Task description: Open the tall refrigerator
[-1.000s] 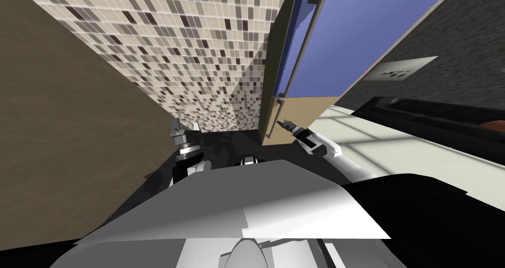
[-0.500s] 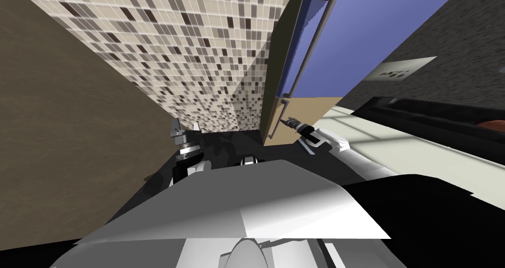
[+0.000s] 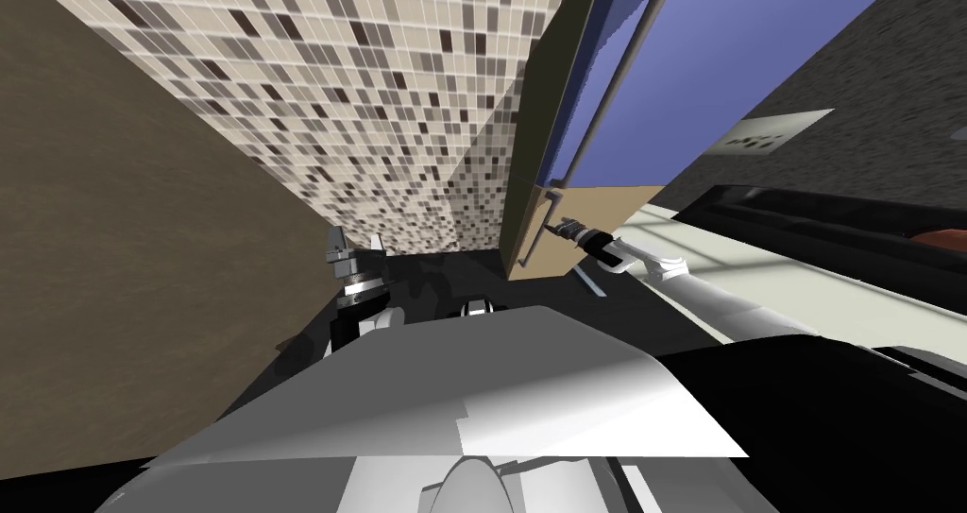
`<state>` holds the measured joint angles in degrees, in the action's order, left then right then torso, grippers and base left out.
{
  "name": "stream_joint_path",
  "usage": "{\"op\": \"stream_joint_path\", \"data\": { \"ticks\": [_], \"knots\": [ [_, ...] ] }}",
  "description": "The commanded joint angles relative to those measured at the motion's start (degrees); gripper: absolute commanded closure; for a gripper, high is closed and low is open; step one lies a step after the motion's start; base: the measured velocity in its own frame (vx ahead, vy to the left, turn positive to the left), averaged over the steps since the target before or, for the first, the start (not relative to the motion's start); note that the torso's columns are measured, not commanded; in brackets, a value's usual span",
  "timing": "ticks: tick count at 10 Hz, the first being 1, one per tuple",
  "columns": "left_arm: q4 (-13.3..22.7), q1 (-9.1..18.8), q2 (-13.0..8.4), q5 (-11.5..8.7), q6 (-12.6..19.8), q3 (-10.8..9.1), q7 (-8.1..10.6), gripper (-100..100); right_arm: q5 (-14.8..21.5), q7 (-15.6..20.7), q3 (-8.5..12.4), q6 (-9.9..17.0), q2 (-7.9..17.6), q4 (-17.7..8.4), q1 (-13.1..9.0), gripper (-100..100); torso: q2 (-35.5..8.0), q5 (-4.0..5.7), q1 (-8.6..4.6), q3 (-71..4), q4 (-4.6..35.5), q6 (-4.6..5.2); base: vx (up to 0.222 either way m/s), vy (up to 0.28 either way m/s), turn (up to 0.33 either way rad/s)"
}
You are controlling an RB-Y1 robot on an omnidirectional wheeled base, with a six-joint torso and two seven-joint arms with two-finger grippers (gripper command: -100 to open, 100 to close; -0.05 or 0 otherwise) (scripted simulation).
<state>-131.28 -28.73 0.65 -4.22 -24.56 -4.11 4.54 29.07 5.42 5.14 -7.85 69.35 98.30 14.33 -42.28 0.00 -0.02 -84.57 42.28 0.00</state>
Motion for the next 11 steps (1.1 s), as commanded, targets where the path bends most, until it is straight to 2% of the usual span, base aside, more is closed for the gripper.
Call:
{"op": "stream_joint_path", "data": {
  "ticks": [1,2,4,5,7,9,11],
  "knots": [
    [0.0,0.0,0.0,0.0,0.0,0.00,0.00,0,2.5,0.7,0.5,1.8,5.1,-3.2,-1.3,-100,0.0,0.00,-0.02,0.0,0.0,0.00,0.056,0.115,-0.017],
    [0.0,0.0,0.0,0.0,0.0,0.00,0.00,0,2.5,0.7,0.5,1.8,5.7,-3.2,-1.3,-100,0.0,-0.02,0.13,0.0,0.0,0.00,0.040,0.095,-0.012],
    [0.0,0.0,0.0,0.0,0.0,0.00,0.00,0,4.5,1.3,1.0,3.0,9.6,-6.1,-2.4,-100,0.0,0.01,-0.04,0.0,0.0,0.00,0.048,0.093,-0.017],
    [0.0,0.0,0.0,0.0,0.0,0.00,0.00,0,4.5,1.3,1.0,3.0,10.5,-6.1,-2.4,-100,0.0,-0.01,0.06,0.0,0.0,0.00,0.033,0.085,-0.010],
    [0.0,0.0,0.0,0.0,0.0,0.00,0.00,0,6.3,1.7,1.4,4.0,14.6,-8.5,-3.4,-100,0.0,0.01,-0.04,0.0,0.0,-0.01,0.033,0.082,-0.011],
    [0.0,0.0,0.0,0.0,0.0,0.00,0.00,0,6.3,1.7,1.4,4.0,14.6,-8.5,-3.4,-100,0.0,0.02,-0.04,0.0,0.0,0.01,0.027,0.047,-0.005],
    [0.0,0.0,0.0,0.0,0.0,0.00,0.00,0,7.7,2.1,1.8,4.8,18.0,-10.4,-4.1,-100,0.0,0.03,-0.07,0.0,0.0,0.01,0.026,0.048,-0.012]
  ]
}}
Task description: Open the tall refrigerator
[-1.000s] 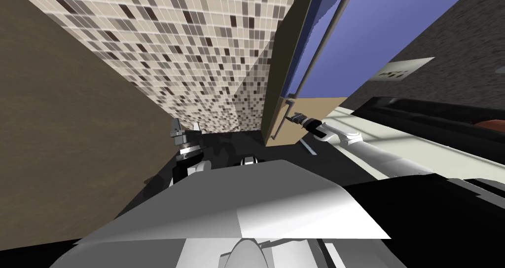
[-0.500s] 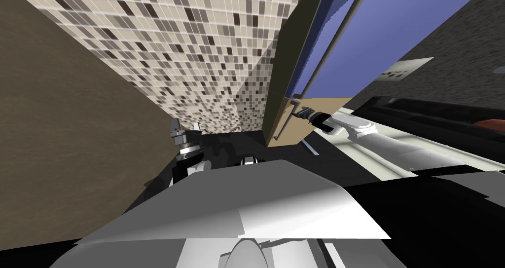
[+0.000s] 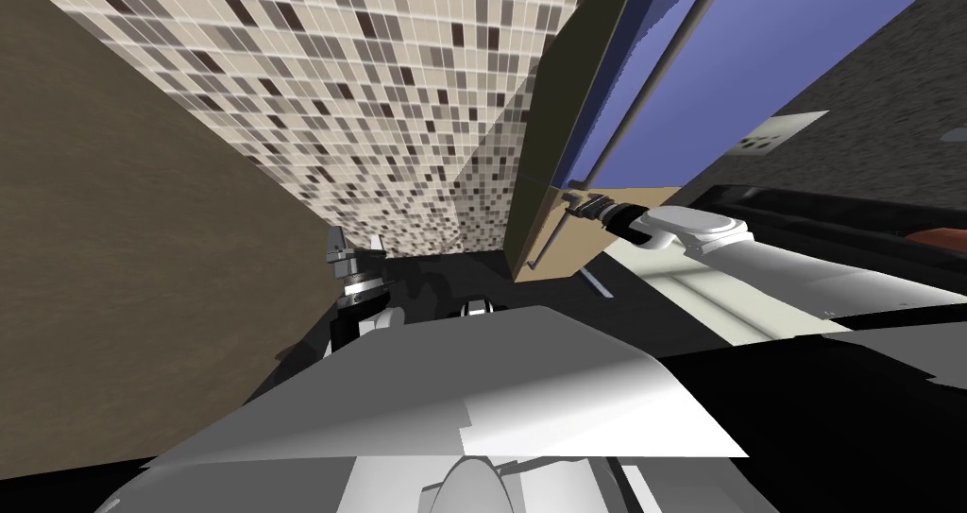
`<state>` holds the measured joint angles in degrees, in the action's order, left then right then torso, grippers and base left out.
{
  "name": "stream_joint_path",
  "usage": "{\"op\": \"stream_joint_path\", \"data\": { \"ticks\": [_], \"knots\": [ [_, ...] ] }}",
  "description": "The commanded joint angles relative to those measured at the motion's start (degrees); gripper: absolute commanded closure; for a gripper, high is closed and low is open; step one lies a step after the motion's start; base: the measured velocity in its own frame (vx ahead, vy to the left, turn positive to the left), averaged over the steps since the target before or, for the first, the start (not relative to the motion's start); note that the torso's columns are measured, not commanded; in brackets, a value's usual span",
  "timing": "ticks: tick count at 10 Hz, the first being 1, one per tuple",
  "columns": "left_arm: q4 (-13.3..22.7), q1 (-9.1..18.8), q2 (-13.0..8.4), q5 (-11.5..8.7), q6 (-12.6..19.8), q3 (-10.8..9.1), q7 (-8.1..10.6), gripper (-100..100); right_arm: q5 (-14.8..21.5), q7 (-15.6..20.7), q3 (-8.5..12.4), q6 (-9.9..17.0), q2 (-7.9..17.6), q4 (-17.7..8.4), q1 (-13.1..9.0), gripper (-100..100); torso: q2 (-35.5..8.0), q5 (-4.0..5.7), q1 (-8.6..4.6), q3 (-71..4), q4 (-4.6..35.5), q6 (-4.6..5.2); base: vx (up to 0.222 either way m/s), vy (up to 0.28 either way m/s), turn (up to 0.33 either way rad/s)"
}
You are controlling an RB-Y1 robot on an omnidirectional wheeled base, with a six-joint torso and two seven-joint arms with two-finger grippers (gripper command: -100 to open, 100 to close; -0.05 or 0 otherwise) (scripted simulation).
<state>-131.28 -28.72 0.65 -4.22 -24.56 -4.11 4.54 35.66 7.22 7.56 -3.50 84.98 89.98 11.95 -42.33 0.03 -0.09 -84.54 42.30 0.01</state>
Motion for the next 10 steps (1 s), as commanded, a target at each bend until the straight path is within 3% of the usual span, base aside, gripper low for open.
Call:
{"op": "stream_joint_path", "data": {
  "ticks": [1,4,7,8,10],
  "knots": [
    [0.0,0.0,0.0,0.0,0.0,0.00,0.00,0,1.7,0.5,-0.5,0.7,3.7,-2.8,-2.0,-100,0.1,-0.06,0.17,0.0,0.0,-0.02,0.035,0.079,-0.016],
    [0.0,0.0,0.0,0.0,0.0,0.00,0.00,0,2.8,0.8,-0.2,1.4,6.5,-4.2,-2.6,-100,0.1,-0.19,0.08,-0.1,0.1,-0.03,0.023,0.067,-0.007],
    [0.0,0.0,0.0,0.0,0.0,0.00,0.00,0,2.5,0.6,-1.0,1.2,6.4,-4.2,-3.0,-100,0.2,0.00,-0.02,-0.1,-0.1,-0.05,0.051,0.012,0.006],
    [0.0,0.0,0.0,0.0,0.0,0.00,0.00,0,2.5,0.6,-1.0,1.1,6.5,-4.3,-3.1,100,0.1,-0.01,0.03,-0.1,-0.1,-0.03,0.000,0.000,0.000],
    [0.0,0.0,0.0,0.0,0.0,-0.01,0.00,0,2.7,0.5,-0.6,0.1,6.1,-1.1,-3.4,100,-0.3,0.05,-0.19,0.2,0.0,-0.04,-0.173,-0.183,0.022]
  ]
}}
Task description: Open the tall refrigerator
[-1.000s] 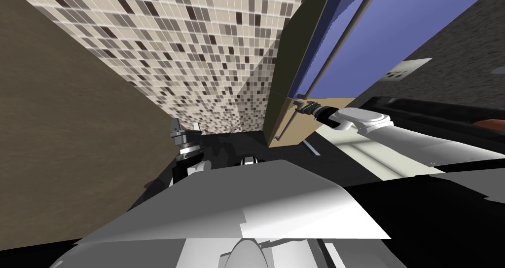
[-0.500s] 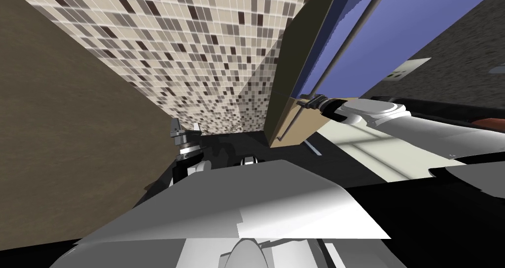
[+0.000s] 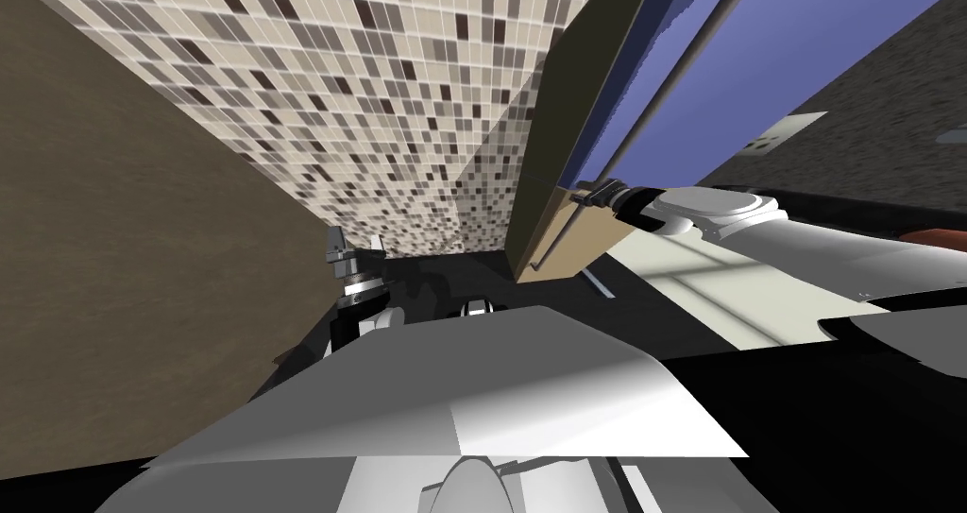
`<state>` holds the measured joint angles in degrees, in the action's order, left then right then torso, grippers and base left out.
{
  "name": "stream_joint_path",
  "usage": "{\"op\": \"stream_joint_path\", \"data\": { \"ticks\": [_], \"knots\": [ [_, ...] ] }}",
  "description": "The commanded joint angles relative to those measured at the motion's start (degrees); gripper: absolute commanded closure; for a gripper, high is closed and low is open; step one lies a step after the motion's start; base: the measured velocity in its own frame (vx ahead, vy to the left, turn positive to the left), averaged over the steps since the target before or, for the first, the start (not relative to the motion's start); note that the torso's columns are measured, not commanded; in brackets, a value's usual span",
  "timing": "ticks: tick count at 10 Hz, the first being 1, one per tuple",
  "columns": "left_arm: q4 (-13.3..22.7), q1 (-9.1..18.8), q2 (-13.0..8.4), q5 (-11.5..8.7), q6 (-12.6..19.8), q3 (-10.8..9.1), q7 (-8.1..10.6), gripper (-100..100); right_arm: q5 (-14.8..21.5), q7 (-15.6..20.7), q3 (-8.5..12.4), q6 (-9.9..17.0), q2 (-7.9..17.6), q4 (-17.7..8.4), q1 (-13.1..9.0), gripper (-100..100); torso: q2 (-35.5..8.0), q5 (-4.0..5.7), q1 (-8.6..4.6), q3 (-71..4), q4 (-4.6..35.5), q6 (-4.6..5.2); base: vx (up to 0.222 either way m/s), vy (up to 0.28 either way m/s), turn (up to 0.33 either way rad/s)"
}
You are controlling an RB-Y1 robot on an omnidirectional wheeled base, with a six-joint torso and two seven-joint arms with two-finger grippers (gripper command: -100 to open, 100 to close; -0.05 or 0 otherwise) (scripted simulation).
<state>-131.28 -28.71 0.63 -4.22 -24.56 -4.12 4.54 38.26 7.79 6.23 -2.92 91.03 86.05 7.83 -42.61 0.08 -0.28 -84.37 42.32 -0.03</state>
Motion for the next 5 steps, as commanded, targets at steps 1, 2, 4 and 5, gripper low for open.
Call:
{"op": "stream_joint_path", "data": {
  "ticks": [1,2,4,5],
  "knots": [
    [0.0,0.0,0.0,0.0,0.0,-0.01,0.00,0,0.1,0.0,0.7,-0.4,0.0,3.2,0.7,100,-0.3,0.19,-0.24,0.2,0.0,0.14,-0.175,-0.197,0.072],
    [0.0,0.0,0.0,0.0,0.0,0.00,0.00,0,0.1,0.0,0.7,-0.4,0.0,3.2,0.7,100,-0.1,0.16,-0.11,0.1,0.1,0.44,-0.078,-0.060,0.009],
    [0.0,0.0,0.0,0.0,0.0,-0.01,0.00,0,0.4,0.0,1.1,-1.4,-0.3,6.8,0.4,100,0.1,-0.02,-0.24,-0.1,0.1,0.29,-0.215,-0.225,-0.005],
    [0.0,0.0,0.0,0.0,0.0,0.00,0.00,0,0.5,0.1,1.3,-1.8,-0.5,8.5,0.3,100,0.1,0.04,-0.35,-0.1,0.2,0.40,-0.251,-0.231,0.038]
  ]
}}
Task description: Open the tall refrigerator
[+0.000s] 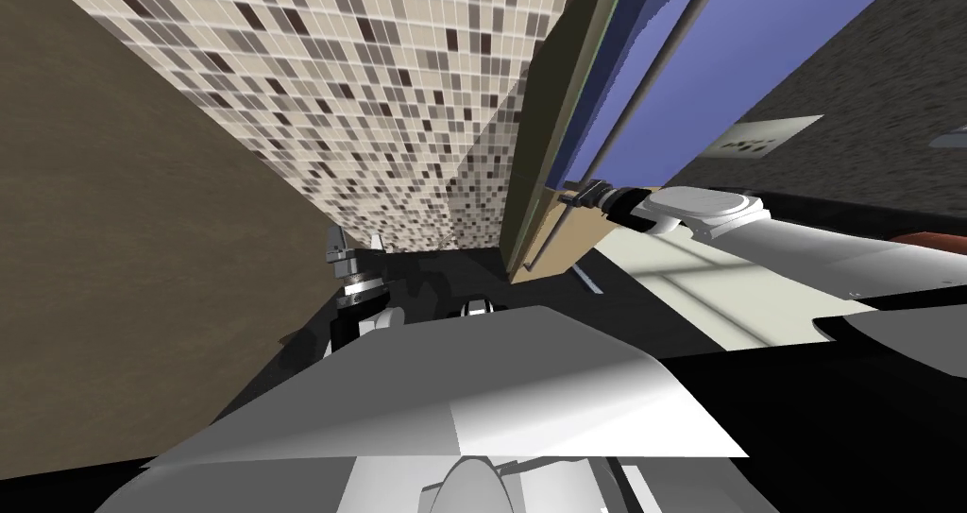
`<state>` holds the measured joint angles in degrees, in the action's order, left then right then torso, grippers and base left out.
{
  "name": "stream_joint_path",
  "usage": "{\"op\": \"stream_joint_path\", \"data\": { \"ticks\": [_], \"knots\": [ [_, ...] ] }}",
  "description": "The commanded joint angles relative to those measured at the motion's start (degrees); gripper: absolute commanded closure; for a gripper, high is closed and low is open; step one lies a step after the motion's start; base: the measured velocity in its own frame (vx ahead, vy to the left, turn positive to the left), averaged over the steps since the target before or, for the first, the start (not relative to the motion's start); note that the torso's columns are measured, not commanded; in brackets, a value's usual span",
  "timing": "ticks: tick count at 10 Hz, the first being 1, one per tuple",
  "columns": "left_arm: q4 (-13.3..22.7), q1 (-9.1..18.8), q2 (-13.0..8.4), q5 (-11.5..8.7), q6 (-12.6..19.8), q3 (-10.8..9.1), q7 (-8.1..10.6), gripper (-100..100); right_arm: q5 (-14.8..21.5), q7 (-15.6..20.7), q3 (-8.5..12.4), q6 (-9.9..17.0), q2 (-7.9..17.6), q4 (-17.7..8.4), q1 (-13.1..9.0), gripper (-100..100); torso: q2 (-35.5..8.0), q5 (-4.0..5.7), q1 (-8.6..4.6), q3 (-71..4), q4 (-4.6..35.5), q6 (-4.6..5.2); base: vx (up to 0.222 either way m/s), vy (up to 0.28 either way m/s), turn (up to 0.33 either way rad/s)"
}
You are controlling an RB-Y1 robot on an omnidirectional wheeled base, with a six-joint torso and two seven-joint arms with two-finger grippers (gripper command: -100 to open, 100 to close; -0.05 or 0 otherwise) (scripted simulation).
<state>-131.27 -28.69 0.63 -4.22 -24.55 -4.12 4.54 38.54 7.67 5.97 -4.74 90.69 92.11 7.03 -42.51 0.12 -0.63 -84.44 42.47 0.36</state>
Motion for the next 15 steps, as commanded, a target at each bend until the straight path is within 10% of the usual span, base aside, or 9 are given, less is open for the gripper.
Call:
{"op": "stream_joint_path", "data": {
  "ticks": [1,15],
  "knots": [
    [0.0,0.0,0.0,0.0,0.0,0.00,0.00,0,0.4,0.2,1.7,-0.5,-0.3,4.2,0.9,100,-0.1,0.04,0.00,0.0,0.0,0.10,-0.245,-0.284,0.016],
    [0.0,0.0,0.0,0.0,0.0,-0.01,0.00,0,1.1,0.8,2.5,-5.9,-3.0,19.8,-0.4,100,0.1,0.08,0.04,0.0,-0.1,-0.12,-0.168,-0.242,0.028]
  ]
}}
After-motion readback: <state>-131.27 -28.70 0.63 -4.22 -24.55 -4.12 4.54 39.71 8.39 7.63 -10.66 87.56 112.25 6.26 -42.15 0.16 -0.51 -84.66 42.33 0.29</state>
